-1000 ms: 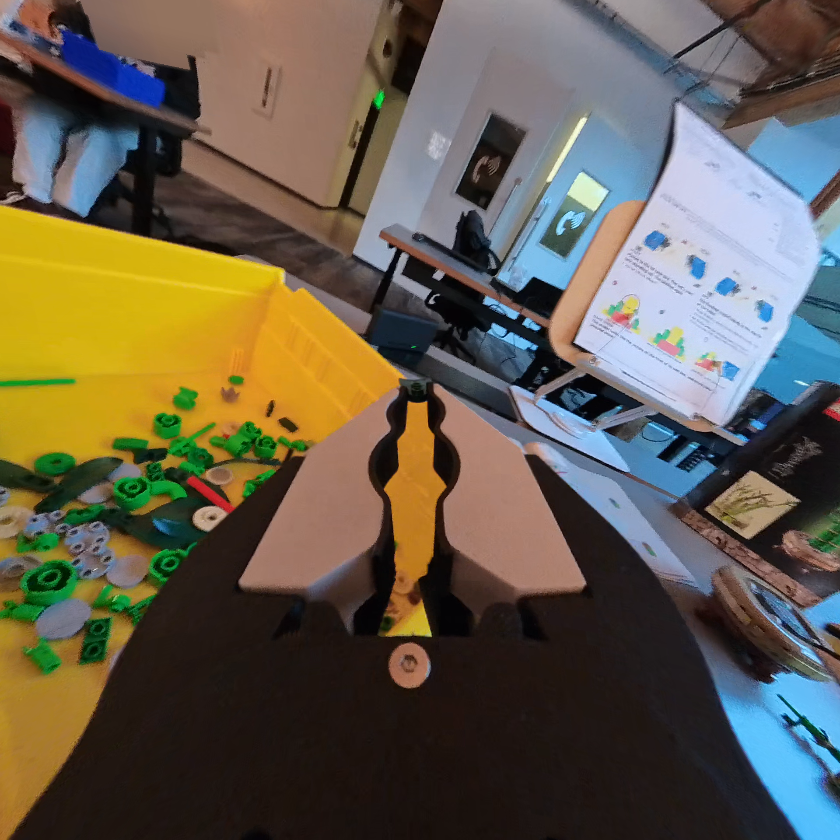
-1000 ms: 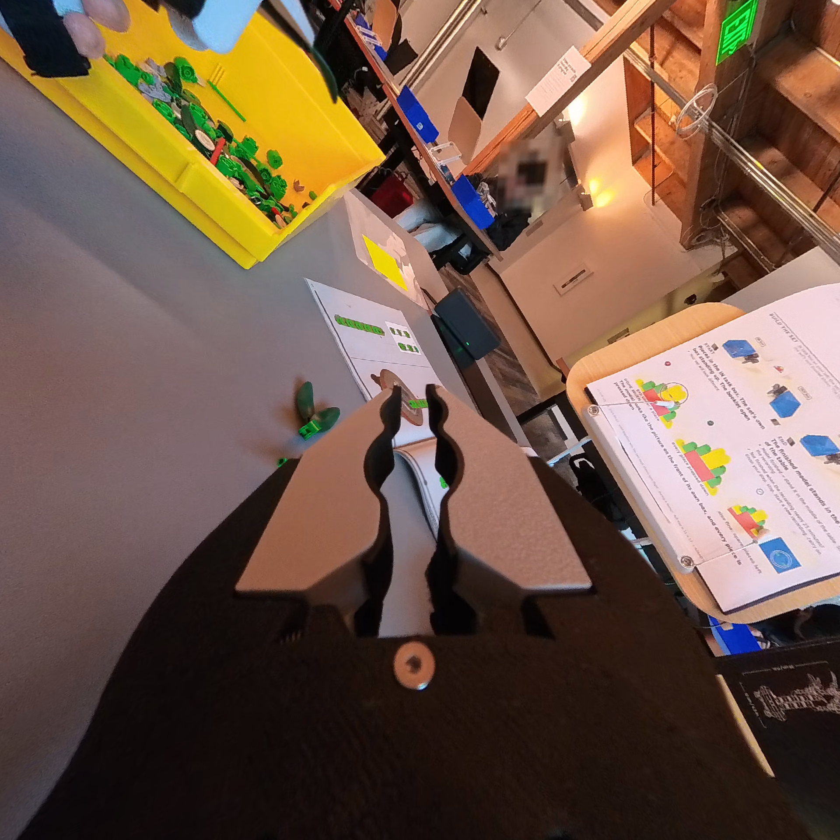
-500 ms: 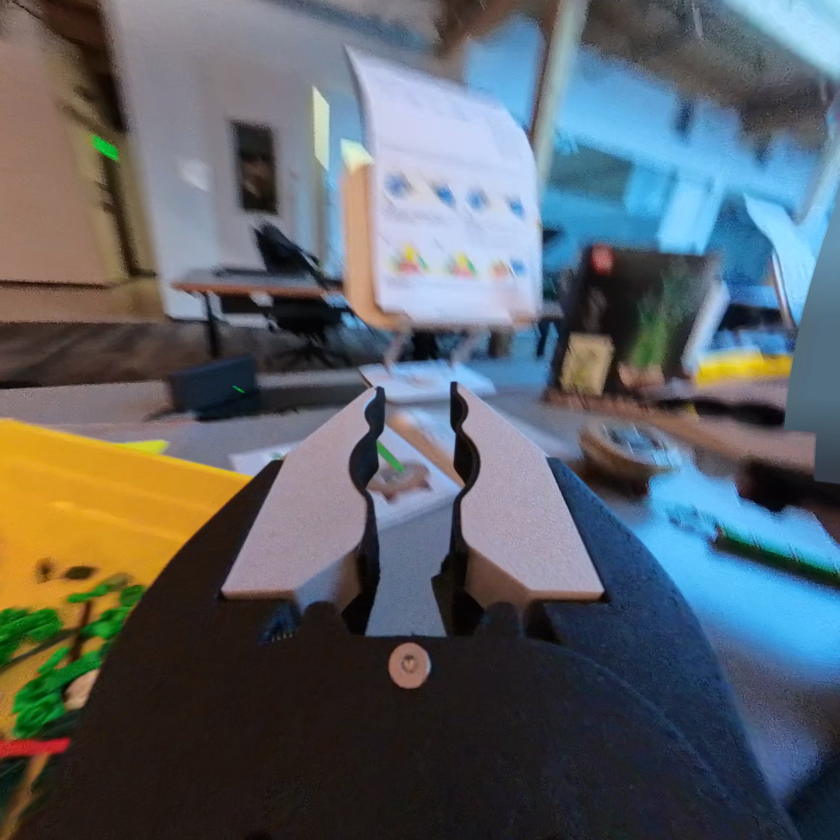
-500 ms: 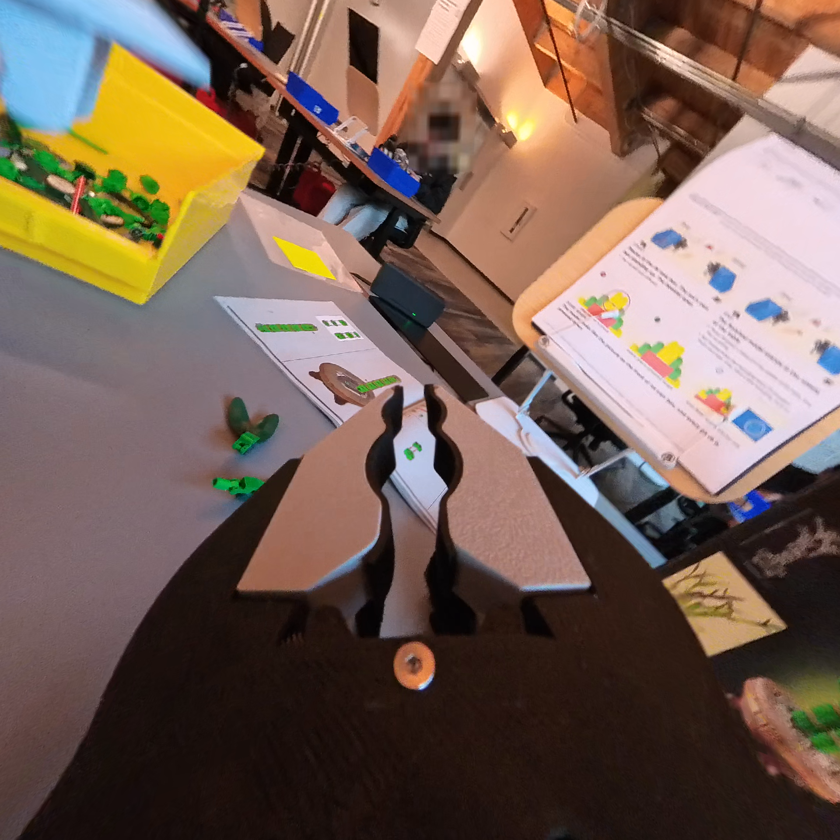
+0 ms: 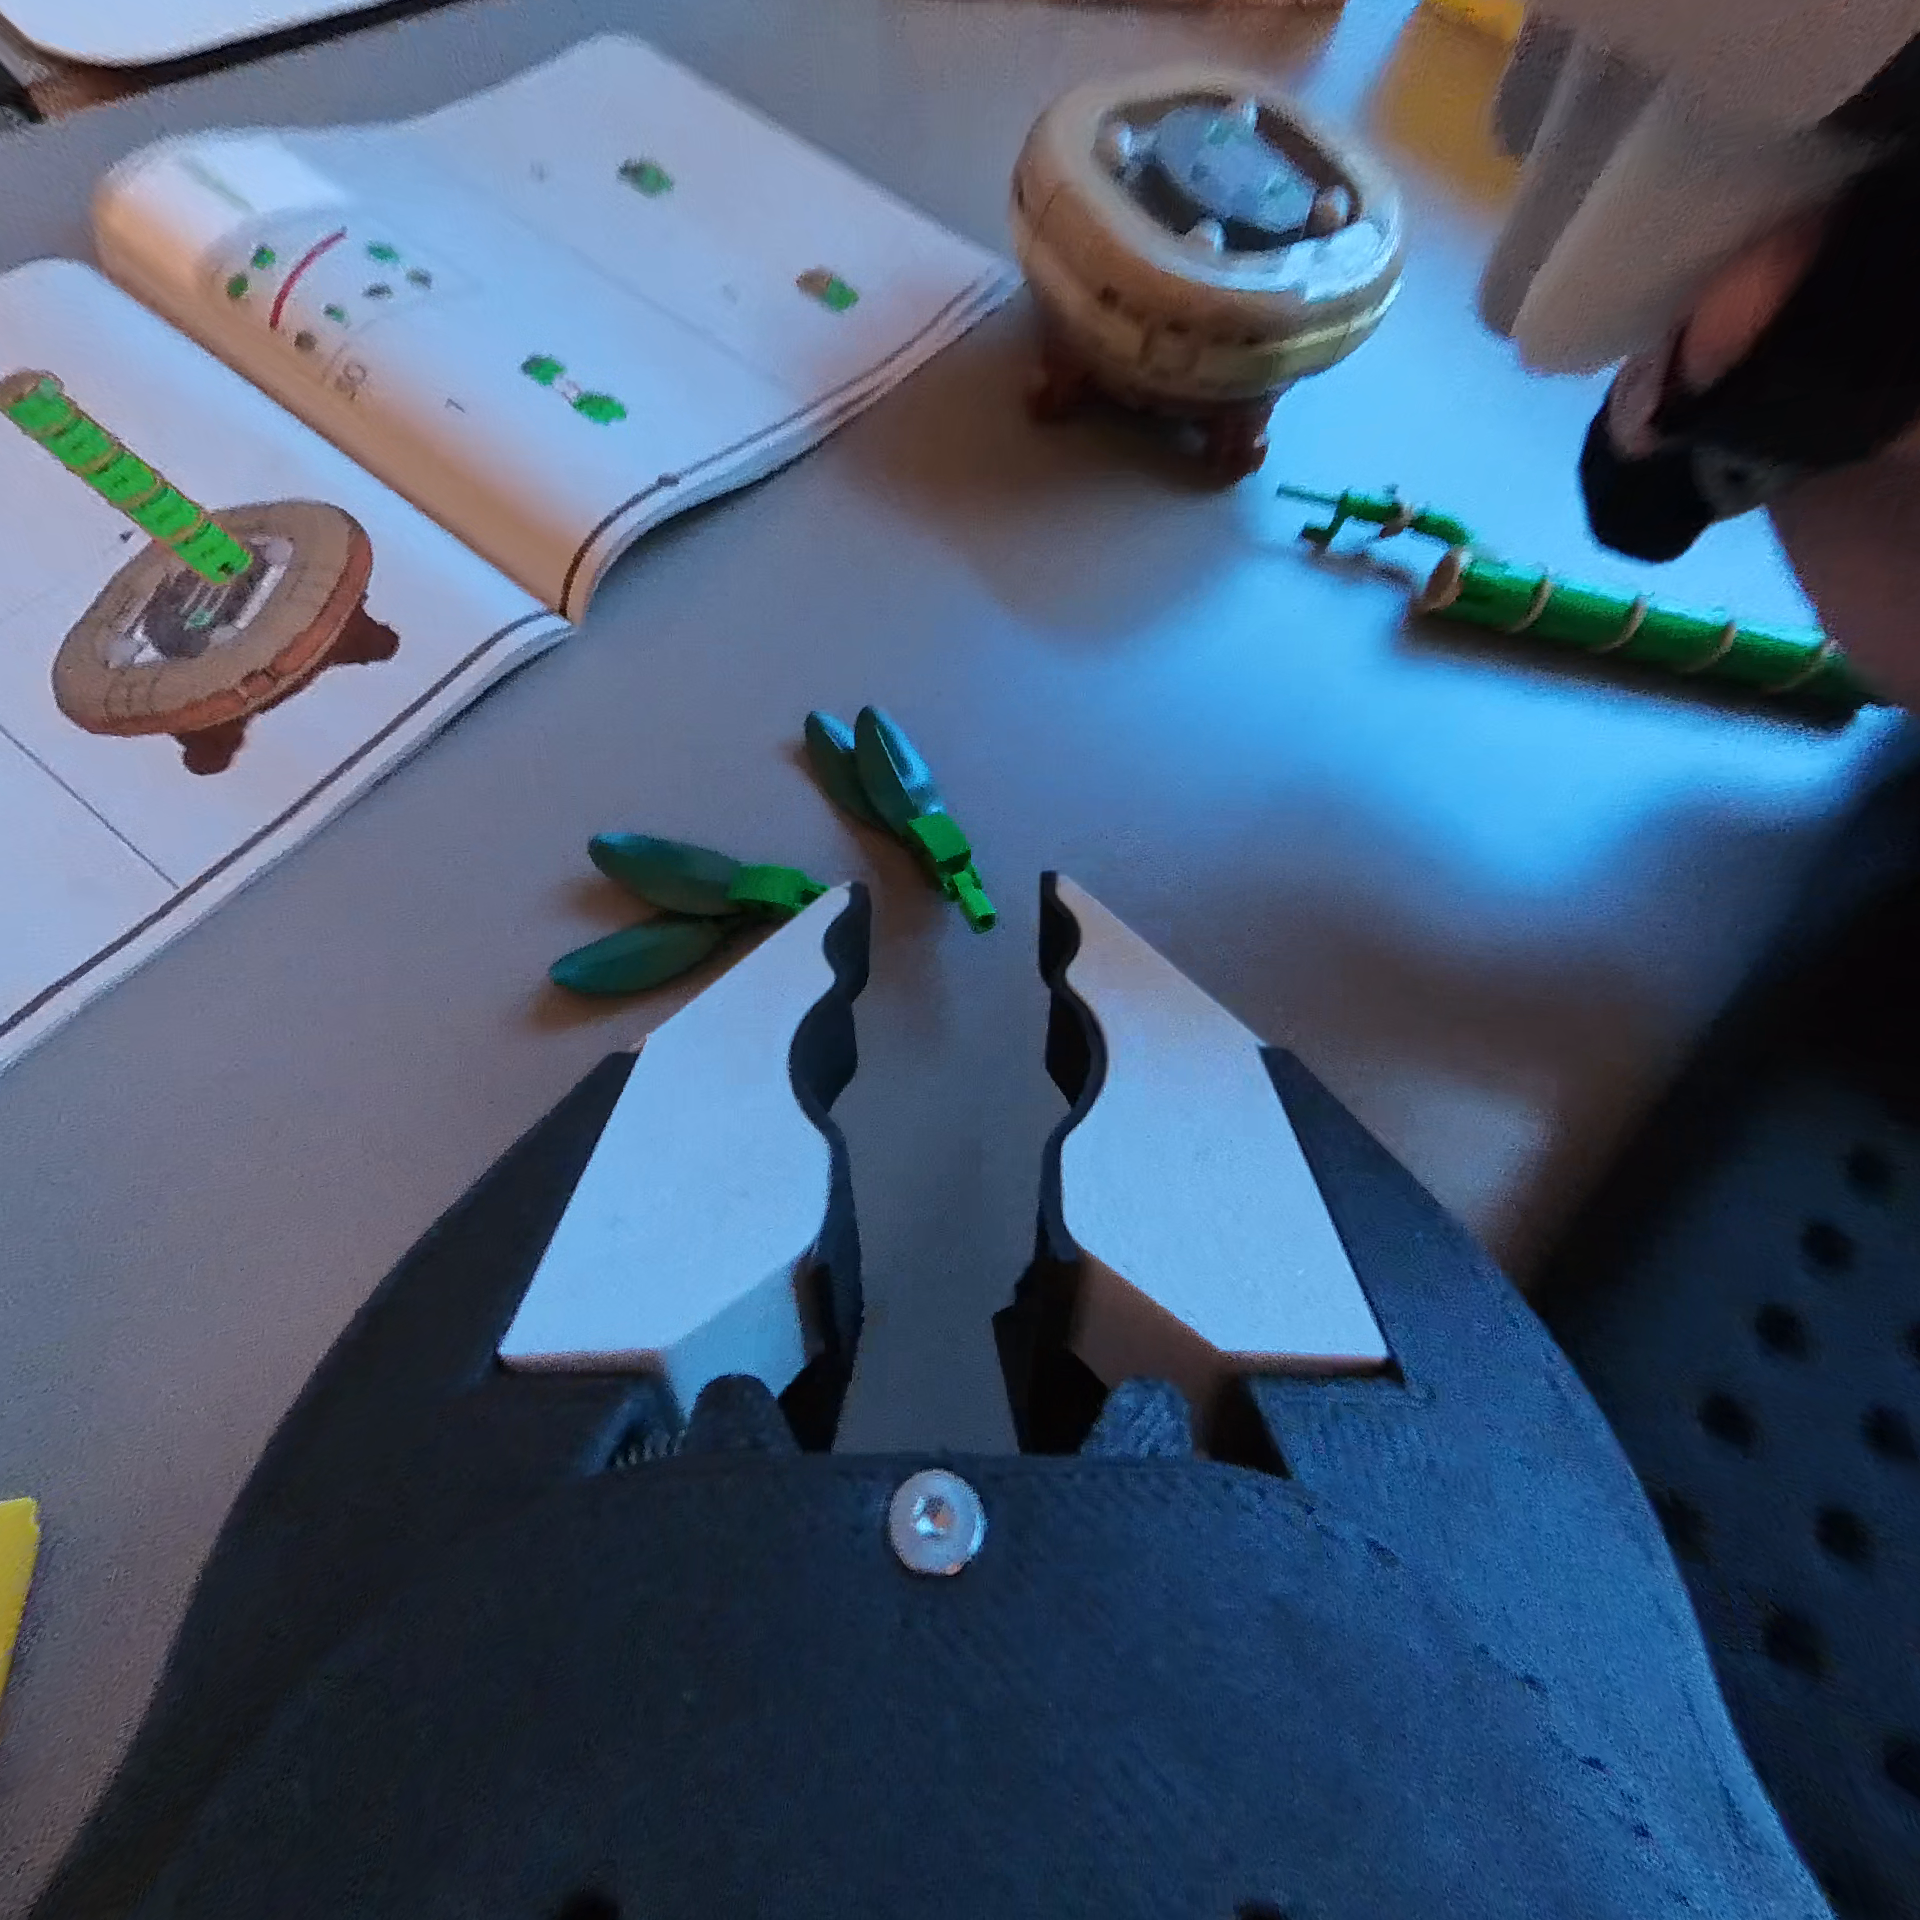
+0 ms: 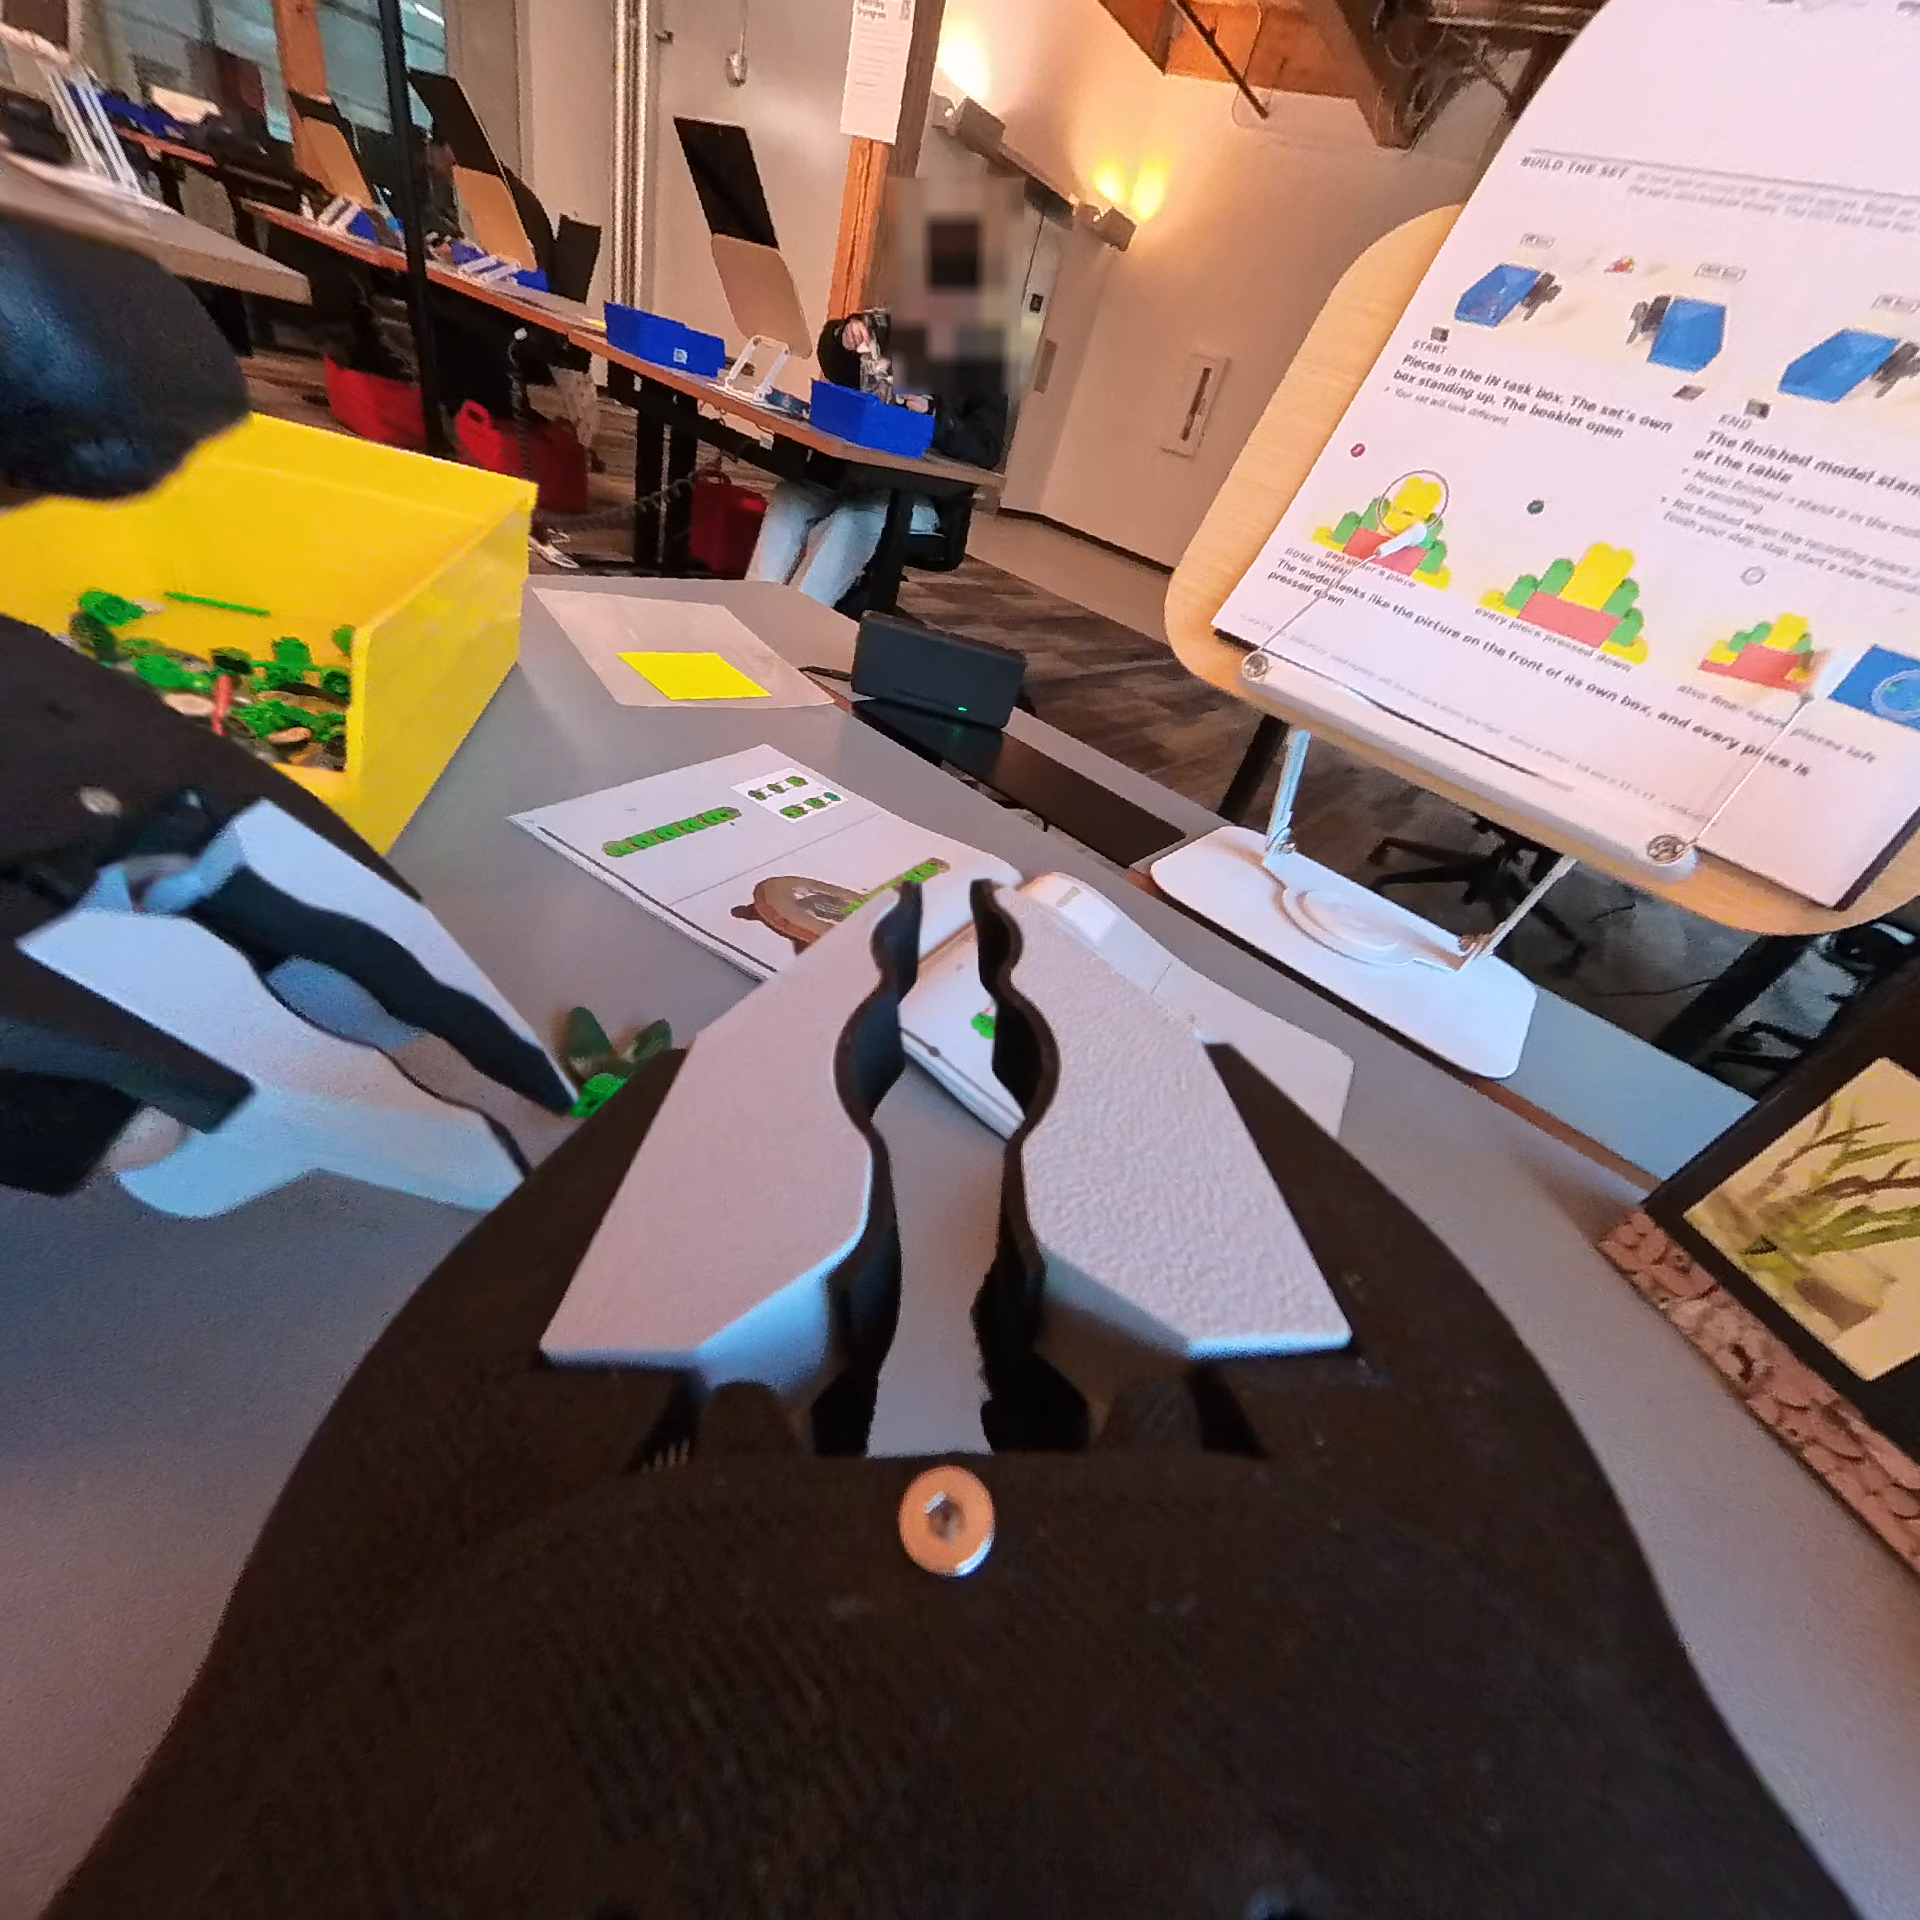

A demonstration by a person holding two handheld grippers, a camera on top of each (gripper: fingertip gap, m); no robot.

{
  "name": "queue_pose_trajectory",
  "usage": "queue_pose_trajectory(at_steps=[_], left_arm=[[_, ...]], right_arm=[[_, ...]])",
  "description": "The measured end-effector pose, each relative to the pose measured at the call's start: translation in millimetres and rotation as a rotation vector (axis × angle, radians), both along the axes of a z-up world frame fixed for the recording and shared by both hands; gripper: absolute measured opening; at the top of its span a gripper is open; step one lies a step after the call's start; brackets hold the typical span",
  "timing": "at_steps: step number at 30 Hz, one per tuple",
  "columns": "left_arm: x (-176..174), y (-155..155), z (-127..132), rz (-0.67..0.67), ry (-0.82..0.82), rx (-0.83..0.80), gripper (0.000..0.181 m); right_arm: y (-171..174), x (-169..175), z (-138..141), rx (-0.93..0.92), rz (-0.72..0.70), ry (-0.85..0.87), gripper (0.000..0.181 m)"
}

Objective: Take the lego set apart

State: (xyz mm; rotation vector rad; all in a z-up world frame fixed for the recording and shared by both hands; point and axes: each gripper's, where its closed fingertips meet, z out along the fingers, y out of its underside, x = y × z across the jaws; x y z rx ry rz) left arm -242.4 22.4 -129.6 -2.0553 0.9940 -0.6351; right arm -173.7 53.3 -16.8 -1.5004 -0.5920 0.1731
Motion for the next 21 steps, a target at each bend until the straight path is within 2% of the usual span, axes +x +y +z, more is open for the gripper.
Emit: queue_pose_trajectory(at_steps=[5,10,12,16,21], left_arm=[[5.7,-5.0,-17.4,-0.032,0.082,-0.036,0.013],[1.5,1.0,-16.2,-0.004,0.057,-0.056,0.003],[1.9,0.8,-0.1,-0.002,-0.048,-0.057,0.003],[-7.2,1.3,47.9,0.004,-0.349,-0.02,0.003],[-15.4,-12.3,103.3,-0.111,-0.731,-0.047,0.003]], right_arm=[[1.3,0.8,-4.0,-0.044,0.017,0.057,0.009],[0.8,-1.8,-7.7,-0.092,0.05,0.104,0.009],[-0.4,-3.4,-9.9,-0.11,0.069,0.121,0.009],[-6.5,-12.4,-5.7,-0.137,0.166,0.239,0.018],[-13.7,-26.6,4.0,-0.293,0.372,0.592,0.049]])
